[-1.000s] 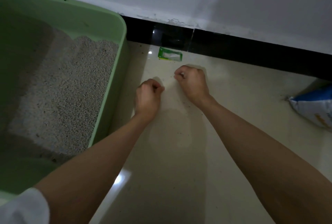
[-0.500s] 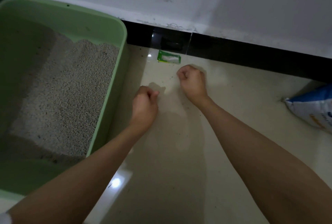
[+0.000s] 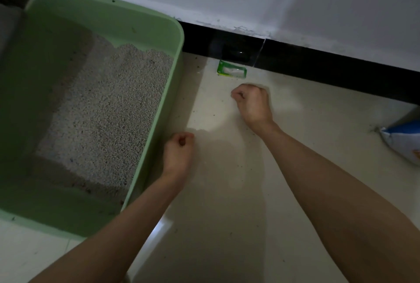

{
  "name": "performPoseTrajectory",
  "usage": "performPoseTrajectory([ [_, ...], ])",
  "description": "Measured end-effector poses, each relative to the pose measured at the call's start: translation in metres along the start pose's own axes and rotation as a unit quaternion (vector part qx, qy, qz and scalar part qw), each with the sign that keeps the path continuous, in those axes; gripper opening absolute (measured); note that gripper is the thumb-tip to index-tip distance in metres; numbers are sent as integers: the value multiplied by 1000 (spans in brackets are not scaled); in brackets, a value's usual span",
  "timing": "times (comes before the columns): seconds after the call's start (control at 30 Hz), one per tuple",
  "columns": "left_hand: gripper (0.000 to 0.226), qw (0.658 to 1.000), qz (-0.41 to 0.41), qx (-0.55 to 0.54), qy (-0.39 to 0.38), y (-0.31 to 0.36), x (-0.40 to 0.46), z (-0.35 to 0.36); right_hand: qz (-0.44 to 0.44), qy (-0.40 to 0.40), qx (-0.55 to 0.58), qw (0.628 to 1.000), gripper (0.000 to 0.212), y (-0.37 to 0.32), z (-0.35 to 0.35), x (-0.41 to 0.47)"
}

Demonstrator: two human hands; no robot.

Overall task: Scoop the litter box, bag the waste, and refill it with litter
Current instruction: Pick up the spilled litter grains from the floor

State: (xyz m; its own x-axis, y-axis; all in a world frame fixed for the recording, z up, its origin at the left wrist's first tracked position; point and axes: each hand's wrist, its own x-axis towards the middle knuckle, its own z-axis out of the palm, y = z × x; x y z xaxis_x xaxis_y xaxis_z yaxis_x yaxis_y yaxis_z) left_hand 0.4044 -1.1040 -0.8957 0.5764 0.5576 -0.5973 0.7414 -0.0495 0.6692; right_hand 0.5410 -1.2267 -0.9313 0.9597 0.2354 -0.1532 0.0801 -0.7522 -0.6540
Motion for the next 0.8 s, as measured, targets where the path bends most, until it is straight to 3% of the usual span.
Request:
performPoseTrajectory([
  [0.1, 20, 989, 77, 125, 11, -5, 1, -3, -4, 4, -17, 1000, 16, 0, 1, 0],
  [0.2, 32, 957, 164, 238, 22, -6, 3, -5, 16, -4, -9, 1000, 16, -1, 1, -2],
  [0.33, 59, 902, 155, 404, 9, -1, 16, 3, 114, 38, 190, 974, 15, -14, -2, -24],
  [0.43, 63, 888, 138, 439, 8, -1, 26, 7, 158, 18, 264, 951, 14, -17, -7, -45],
  [0.7, 59, 835, 196, 514, -23, -14, 10, 2, 196, -25, 300, 933, 8, -15, -21, -64],
  [0.8, 56, 825, 247, 506, -48, -21, 0, -3, 230, -64, 339, 910, 27, -18, -15, -67],
])
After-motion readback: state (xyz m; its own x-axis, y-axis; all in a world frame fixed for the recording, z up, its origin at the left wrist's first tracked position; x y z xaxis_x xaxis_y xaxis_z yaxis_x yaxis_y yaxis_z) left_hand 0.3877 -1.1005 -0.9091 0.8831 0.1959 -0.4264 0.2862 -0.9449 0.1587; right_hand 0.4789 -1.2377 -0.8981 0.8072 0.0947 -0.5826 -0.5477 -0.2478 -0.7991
